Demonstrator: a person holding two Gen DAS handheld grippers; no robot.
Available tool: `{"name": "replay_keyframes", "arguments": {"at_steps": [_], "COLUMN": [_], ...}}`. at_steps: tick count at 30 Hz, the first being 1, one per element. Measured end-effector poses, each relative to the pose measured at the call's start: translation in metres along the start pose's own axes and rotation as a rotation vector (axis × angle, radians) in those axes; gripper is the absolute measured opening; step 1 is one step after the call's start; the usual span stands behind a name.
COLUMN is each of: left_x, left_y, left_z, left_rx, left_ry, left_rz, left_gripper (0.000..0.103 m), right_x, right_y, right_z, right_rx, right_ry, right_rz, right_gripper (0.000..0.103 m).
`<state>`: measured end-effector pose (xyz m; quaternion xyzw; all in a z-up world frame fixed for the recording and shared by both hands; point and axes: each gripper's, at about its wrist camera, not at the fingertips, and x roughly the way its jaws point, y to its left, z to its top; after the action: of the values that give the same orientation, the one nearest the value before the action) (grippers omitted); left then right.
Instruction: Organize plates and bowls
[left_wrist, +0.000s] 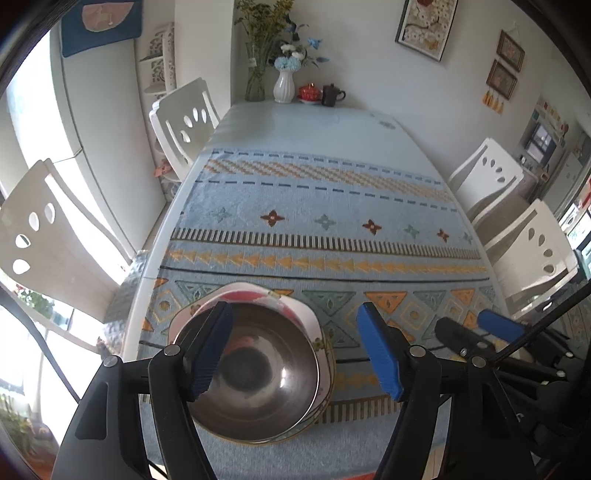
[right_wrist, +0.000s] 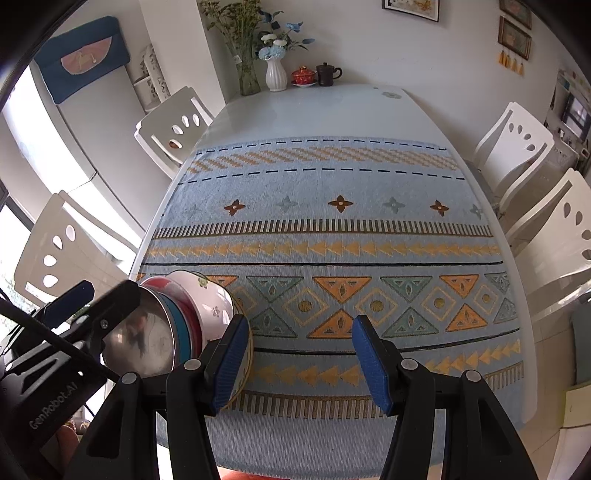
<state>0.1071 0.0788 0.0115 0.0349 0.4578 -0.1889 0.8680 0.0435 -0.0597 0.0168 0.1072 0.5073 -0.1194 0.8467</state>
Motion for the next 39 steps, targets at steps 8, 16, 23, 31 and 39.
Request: {"name": "replay_keyframes", "arguments": {"at_steps": [8, 16, 23, 31, 39], "left_x": [-0.001, 0.000, 0.002, 0.005, 0.006], "left_y": [0.007, 0.014, 0.016, 0.015, 0.015], "left_z": [-0.003, -0.004, -0.003, -0.001, -0.001], "left_rx": [-0.017, -0.026, -0.028, -0.017, -0.015], "left_ry": [-0.002, 0.008, 0.011, 0.014, 0.017], "left_rz": [0.018, 0.028, 0.025, 0.018, 0.015], "left_gripper": [0.068, 0.068, 0.068, 0.068, 0.068], "right_x": [-0.001, 0.000, 0.002, 0.004, 0.005], "right_y": [0.005, 0.016, 0.018, 0.020, 0.020], "right_z": [-0.001, -0.002, 0.000, 0.001, 0.002], "right_rx": [-0.018, -0.057, -0.054, -0.045, -0.042], "right_ry": [-0.011, -0.020, -0.015, -0.012, -0.011], "right_rz": [0.006, -0.017, -0.012, -0.019, -0.025], "right_gripper": [0.057, 0.057, 0.057, 0.057, 0.057]}}
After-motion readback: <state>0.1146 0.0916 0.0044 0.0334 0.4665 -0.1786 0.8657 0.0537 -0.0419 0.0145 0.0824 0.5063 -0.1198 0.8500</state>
